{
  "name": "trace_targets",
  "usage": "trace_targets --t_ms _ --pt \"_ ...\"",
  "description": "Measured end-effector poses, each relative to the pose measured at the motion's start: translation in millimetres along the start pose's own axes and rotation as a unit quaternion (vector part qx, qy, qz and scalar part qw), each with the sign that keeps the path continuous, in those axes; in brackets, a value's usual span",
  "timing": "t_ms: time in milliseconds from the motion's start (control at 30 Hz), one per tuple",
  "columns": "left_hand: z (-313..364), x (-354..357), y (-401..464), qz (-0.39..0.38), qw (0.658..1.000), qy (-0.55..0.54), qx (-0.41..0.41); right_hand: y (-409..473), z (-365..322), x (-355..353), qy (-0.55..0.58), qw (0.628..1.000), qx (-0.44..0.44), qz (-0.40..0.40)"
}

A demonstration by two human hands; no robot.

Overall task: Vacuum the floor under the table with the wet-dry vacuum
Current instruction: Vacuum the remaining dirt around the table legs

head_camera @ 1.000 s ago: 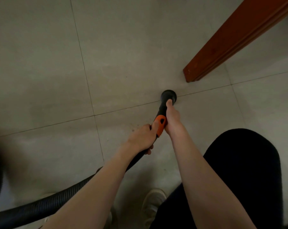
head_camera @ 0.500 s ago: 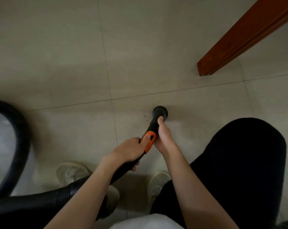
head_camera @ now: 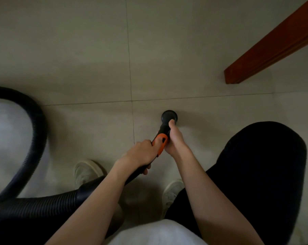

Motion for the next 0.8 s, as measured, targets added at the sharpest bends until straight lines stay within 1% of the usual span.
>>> trace_targets --t_ms 133,267,500,633,800 --pt "-10.3 -10.0 -2.2 0.001 1.000 -0.002 -0.002 -0.1 5.6 12.8 -0.010 1.000 0.002 -0.003" --pt "-13.8 -10.3 -3.4 -0.016 1.000 -0.005 -0.001 -2.5 10.7 12.1 -0.006 1.000 0.005 0.006" --pt "-25.2 4.0 -12.6 -0.048 0.999 -0.003 -0.016 -9.1 29.3 -6.1 -0.011 0.999 0.009 0.049" --pt "-35.2 -0.2 -19.3 -0.038 0.999 -0.001 -0.028 -15.9 40.5 4.5 -0.007 0.999 0.028 0.031" --pt "-63.2 -22.7 -29.6 -0.006 0.998 -0.041 -0.054 -23.3 52.9 45.3 -0.044 0.999 0.033 0.000"
Point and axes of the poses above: each hand's wrist, its own y-axis towards the middle knuckle, its own x-axis out of the palm, z = x × y, the point moved 9 cm from there along y, towards the middle knuckle, and after that the axes turned 7 degrees about -y, right-handed, at the moved point
